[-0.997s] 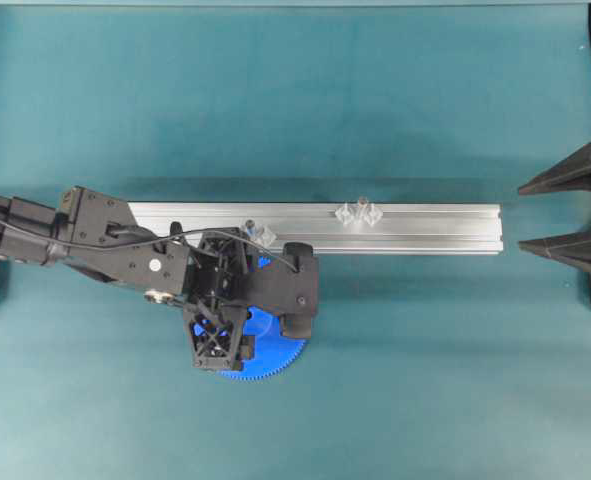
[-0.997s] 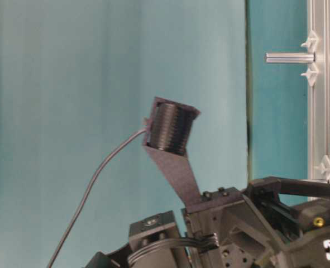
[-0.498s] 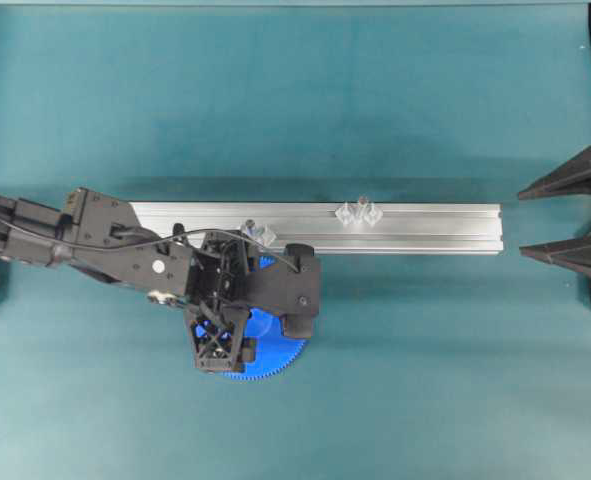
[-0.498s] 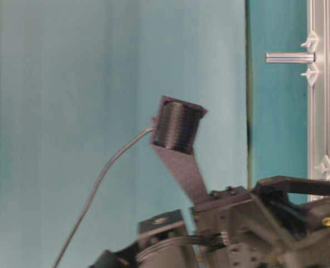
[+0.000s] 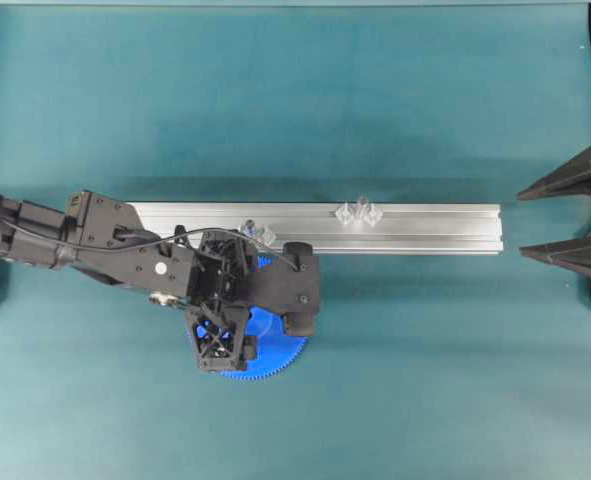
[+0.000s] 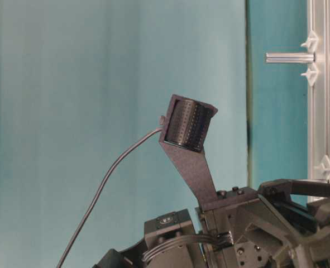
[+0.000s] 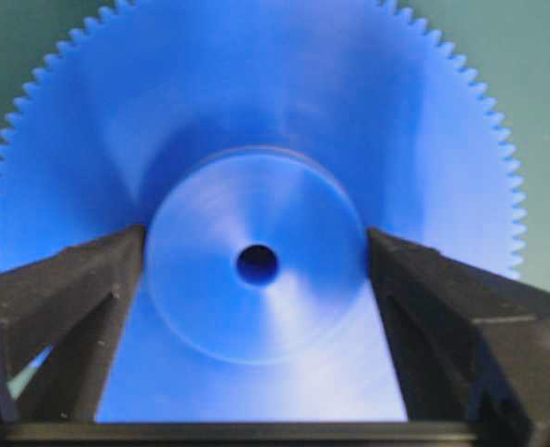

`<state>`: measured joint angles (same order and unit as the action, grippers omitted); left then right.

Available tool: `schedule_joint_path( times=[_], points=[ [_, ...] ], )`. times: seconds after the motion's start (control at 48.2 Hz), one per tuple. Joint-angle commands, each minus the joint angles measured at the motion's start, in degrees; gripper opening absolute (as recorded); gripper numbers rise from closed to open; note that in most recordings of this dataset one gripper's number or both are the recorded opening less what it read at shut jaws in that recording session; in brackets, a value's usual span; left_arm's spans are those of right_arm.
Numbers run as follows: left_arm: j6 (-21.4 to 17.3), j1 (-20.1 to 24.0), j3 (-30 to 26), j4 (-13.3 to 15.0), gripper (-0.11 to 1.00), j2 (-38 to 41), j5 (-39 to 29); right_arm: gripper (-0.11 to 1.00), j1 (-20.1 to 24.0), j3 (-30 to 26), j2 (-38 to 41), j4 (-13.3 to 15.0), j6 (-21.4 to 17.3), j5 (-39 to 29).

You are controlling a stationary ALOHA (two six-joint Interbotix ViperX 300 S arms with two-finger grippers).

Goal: Insert the large gear onto the shaft.
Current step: 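Lower the left gripper and close it on the blue gear's hub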

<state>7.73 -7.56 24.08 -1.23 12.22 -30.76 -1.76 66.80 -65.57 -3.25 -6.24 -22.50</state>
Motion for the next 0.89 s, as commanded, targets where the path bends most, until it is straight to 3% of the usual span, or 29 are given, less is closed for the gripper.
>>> schedule_joint_path(
  times=[0.0, 0.291, 0.498, 0.872],
  points=[
    [0.18, -0.26, -0.26, -0.09, 0.93, -0.53, 0.26, 0.86, 0.18, -0.53, 0.35, -0.09, -0.44, 0.53],
    [0.18, -0.26, 0.00, -0.09, 0.91, -0.44, 0.79, 0.86, 0.18, -0.53, 0.35, -0.09, -0.53, 0.53],
    [0.18, -0.26, 0.26, -0.09, 0.79, -0.44, 0.88, 0.86, 0.09, -0.62, 0.35, -0.09, -0.53, 1.23],
    [-0.35, -0.26, 0.53, -0.09, 0.79, -0.70, 0.79, 0.85, 0.18, -0.44, 0.35, -0.09, -0.53, 1.32]
  ],
)
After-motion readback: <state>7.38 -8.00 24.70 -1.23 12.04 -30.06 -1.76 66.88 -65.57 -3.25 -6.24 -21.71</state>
